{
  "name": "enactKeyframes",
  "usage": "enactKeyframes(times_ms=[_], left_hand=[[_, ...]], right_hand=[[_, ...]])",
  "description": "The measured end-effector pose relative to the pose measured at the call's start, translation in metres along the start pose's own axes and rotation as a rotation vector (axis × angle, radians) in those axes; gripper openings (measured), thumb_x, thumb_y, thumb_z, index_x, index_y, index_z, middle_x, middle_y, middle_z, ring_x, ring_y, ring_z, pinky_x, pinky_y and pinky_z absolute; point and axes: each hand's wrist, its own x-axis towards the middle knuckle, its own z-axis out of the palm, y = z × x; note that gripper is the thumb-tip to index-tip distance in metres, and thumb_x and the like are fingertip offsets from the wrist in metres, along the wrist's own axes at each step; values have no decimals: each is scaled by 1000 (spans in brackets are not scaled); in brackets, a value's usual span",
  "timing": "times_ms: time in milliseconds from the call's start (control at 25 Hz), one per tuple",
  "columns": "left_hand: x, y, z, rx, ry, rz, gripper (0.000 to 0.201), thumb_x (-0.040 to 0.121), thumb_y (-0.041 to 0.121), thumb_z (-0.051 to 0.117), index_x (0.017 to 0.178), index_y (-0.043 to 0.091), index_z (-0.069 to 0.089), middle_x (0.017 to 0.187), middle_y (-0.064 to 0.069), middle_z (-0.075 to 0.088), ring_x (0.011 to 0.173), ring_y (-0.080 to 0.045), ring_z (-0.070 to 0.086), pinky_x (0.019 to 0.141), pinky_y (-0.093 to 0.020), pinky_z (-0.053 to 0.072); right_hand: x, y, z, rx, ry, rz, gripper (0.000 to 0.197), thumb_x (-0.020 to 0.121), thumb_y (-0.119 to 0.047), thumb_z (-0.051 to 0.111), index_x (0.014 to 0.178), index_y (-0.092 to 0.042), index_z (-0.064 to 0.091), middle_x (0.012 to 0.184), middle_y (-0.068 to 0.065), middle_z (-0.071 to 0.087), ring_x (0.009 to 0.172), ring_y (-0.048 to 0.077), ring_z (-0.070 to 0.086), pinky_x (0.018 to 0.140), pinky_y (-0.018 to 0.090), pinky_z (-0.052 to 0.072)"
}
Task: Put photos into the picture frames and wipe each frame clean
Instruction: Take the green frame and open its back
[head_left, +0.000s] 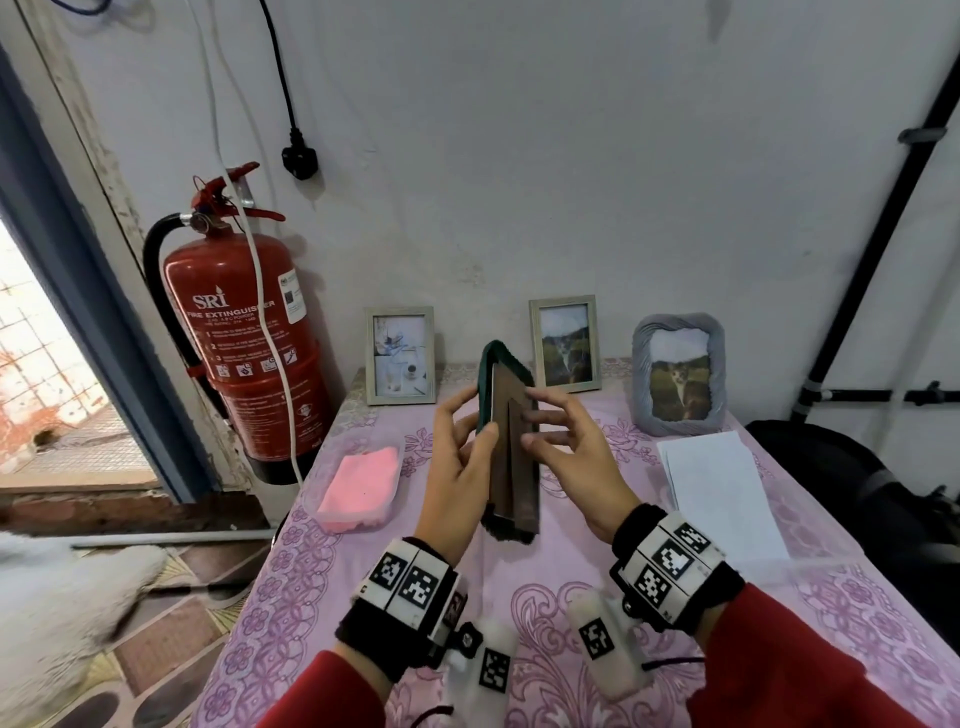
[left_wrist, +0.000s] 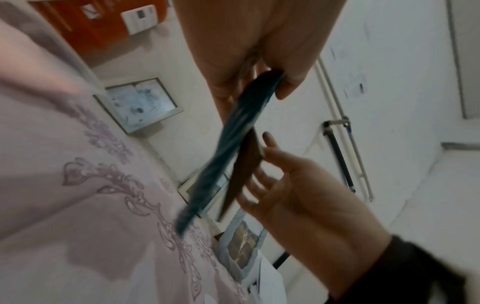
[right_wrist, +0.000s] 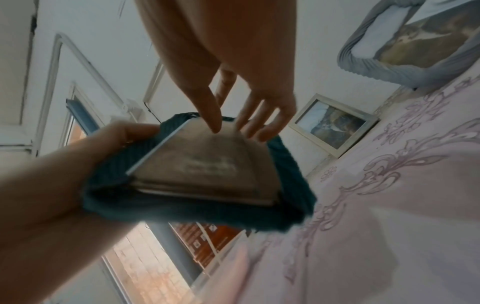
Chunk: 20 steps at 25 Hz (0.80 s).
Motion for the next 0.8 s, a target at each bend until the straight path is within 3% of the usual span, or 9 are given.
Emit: enactKeyframes(times_ms=[120,240,360,480,600,680,800], left_hand=[[-3,-2,-8,-85,10,-31,32,97,12,44,123,30,45,101,0,72,85,-12,69,66,-22,55],[-5,-10,-15,-153,30,-74,32,97,15,45,123,33,47,98,-2,73,83,-15,69,65,-27,57],[-7,-23,-21,-160,66,-133,32,95,12,47,122,30,49,96,-6,74,82,-16,69,64,-28,58],[-9,-37,-30,69,96,-149,35,91,7,55,121,23,52,97,-3,66,83,-12,65,68,-19,56],[-10,-49,-43,368,109,-132,36,84,6,64,119,14,56,84,1,56,76,-5,55,64,-5,47],[-12,-56,-51,426,83,-187,36,81,6,68,116,8,57,77,-1,56,70,-7,54,59,-8,47],[-15,-64,-59,473,23,-285,37,79,7,71,114,5,56,74,-1,54,66,-14,55,58,-22,54]], right_hand=[[1,14,-8,-158,106,42,51,84,-19,68,130,-26,47,127,2,48,114,18,48,94,28,44],[0,24,-15,-7,82,208,66,80,-23,71,138,-21,39,126,5,51,107,21,57,81,25,51],[-2,34,-23,-46,114,207,67,77,-21,75,136,-16,43,111,-1,55,96,17,60,72,19,52],[-8,43,-28,-62,128,205,66,72,-16,79,130,-17,47,99,-8,54,90,13,59,75,23,52],[-15,52,-32,-132,106,221,61,69,-15,82,122,-19,52,93,-10,55,87,10,57,80,26,51],[-18,59,-33,-164,78,248,58,68,-14,82,119,-16,55,90,-9,56,82,6,55,75,21,49],[-20,68,-34,-225,32,299,56,67,-13,83,117,-10,56,94,-1,61,81,4,55,68,15,47]])
